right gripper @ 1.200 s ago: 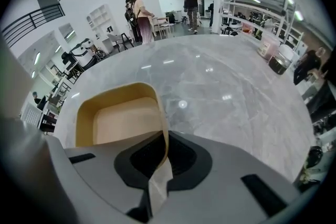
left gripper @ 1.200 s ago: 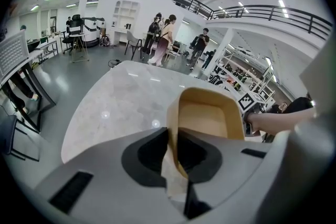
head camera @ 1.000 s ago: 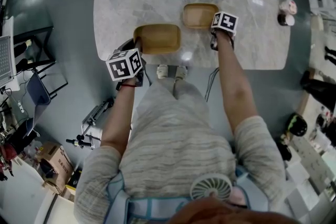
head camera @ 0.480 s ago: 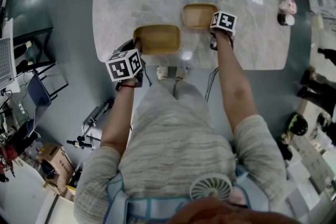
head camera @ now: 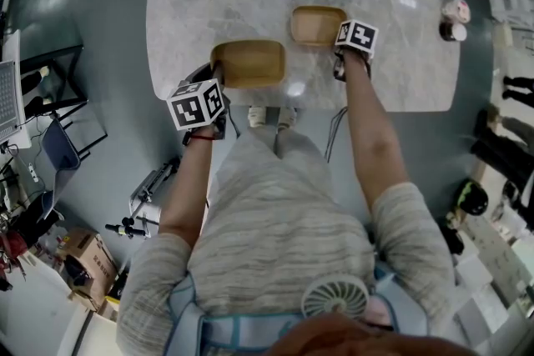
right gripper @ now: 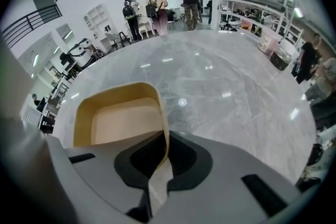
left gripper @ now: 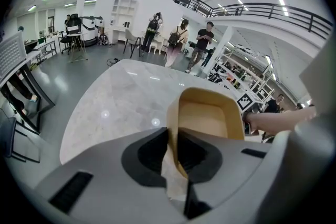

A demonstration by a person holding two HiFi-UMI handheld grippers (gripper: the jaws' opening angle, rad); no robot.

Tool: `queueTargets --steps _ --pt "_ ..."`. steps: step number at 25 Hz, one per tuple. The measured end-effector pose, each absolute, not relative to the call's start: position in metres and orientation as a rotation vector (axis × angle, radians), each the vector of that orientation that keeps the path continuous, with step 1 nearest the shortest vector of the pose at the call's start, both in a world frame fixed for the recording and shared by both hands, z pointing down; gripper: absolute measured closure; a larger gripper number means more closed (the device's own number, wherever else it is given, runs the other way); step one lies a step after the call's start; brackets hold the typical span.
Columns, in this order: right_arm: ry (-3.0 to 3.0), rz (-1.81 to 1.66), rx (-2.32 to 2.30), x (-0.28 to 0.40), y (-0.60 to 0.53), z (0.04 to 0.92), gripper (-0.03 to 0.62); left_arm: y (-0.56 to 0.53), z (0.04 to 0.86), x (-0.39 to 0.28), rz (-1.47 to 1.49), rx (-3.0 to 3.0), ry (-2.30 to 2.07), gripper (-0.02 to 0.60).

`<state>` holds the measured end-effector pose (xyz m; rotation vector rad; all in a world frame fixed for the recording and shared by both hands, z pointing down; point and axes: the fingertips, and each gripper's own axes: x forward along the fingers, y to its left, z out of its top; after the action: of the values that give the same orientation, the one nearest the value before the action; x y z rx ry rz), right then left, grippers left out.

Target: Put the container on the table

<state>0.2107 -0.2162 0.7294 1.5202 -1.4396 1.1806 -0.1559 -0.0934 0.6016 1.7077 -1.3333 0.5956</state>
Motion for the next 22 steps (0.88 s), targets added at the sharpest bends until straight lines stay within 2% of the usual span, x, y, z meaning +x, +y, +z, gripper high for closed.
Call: queueTargets --steps 15,18,22 --pt "-1.514 1.164 1.521 0.211 -0.217 0.727 0.583 -0.096 0.602 -0.152 0.591 1.707 -1.327 0.549" --pt "-1.566 1.162 1.504 0.206 -0.220 0.722 0.540 -0.095 0.603 -0.152 0.594 1.706 -1.326 0.549" --pt "-1.597 1.155 1.506 0.205 -0.222 0.719 0.531 -0.095 0.603 -0.150 0.595 1.708 -1.324 0.549"
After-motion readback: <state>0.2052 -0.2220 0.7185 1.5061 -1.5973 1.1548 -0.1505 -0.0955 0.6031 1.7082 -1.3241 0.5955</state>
